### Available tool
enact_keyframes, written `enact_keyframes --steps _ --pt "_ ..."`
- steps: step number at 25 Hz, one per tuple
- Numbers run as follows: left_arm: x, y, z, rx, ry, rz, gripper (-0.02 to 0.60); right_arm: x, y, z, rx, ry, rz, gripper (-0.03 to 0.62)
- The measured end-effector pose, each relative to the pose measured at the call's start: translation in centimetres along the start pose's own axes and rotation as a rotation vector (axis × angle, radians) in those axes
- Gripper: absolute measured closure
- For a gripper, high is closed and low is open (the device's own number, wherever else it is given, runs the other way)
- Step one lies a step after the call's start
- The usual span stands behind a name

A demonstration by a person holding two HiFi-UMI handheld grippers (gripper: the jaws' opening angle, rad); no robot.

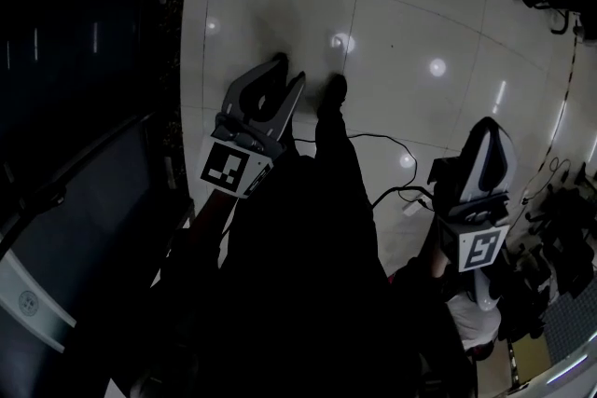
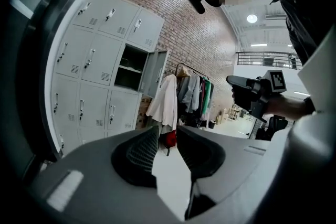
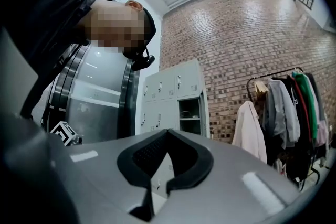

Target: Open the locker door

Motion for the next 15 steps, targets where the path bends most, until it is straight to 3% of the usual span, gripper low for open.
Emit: enact_keyframes --steps 7,15 --pt "4.9 1.0 0.3 0.052 0.021 0.073 0.457 3.0 -2.2 -0.1 -0.026 -0.081 0.053 0.594" --pt "5.5 -1.7 0.5 0.084 0.041 0.151 0.457 2.0 -2.7 -1.7 -0.035 -0.047 0.098 0.594"
Point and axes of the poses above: the fingertips, and each gripper's own axes: y forward along the fingers, x to its right, z out of its top, the point moved 3 cm from there along -y, backward along the fingers, and after that the axes turned 1 degree about -x, right-handed, at the moved point
